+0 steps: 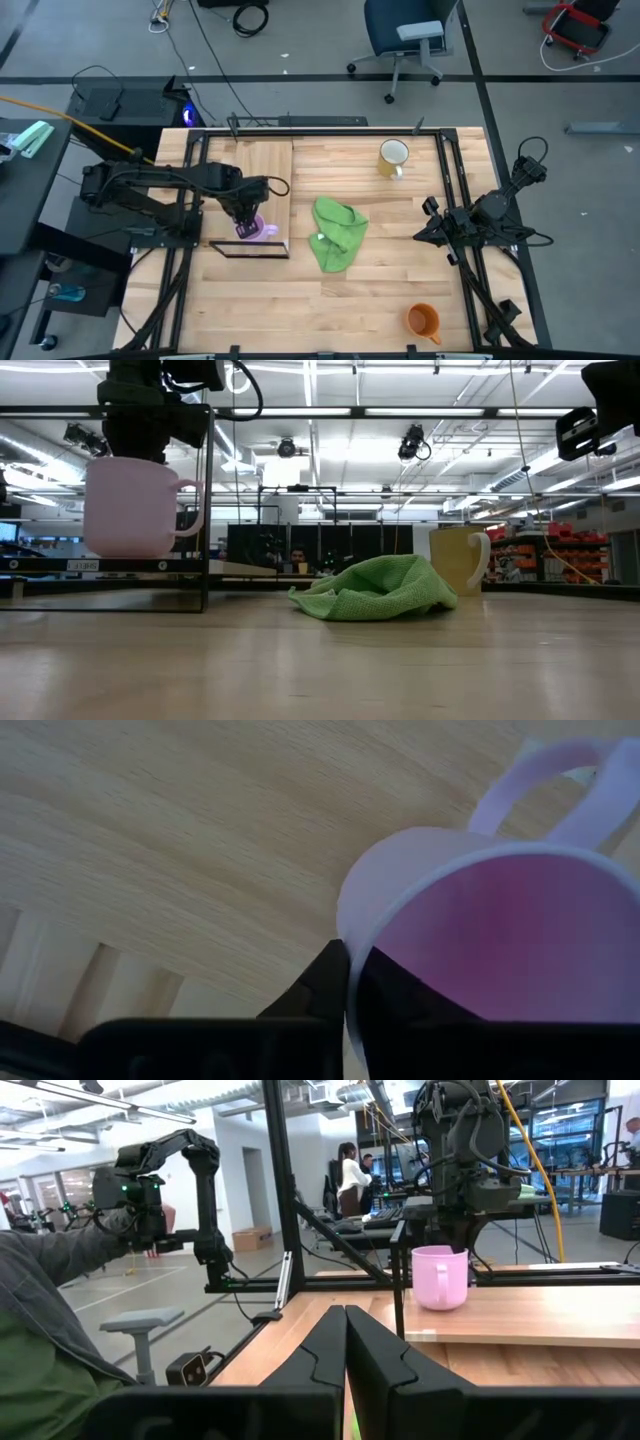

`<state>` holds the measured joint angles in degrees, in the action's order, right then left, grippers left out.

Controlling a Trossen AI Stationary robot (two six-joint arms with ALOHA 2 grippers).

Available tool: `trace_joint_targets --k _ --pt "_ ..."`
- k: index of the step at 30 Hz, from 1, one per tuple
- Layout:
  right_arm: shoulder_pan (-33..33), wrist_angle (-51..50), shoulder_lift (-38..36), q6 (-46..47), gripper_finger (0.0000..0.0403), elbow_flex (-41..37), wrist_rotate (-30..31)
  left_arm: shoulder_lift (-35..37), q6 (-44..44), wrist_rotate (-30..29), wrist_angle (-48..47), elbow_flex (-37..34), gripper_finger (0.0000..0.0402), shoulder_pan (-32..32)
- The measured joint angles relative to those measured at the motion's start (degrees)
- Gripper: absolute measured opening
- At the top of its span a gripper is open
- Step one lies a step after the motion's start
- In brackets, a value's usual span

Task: Stack small to large cups/mugs on shelf
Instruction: Put the pink mug on the shelf

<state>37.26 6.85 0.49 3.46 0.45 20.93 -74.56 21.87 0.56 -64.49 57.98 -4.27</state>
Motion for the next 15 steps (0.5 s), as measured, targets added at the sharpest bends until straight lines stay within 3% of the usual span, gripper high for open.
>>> trace_joint_targets --k 6,15 --pt "0.0 0.0 0.0 0.0 0.0013 0.0 0.0 0.0 0.0 0.0 0.0 0.0 0.0053 0.0" --pt "0.0 0.0 0.0 0.0 0.0013 0.0 0.0 0.0 -0.1 0.0 0.0 0.0 0.0053 -0.1"
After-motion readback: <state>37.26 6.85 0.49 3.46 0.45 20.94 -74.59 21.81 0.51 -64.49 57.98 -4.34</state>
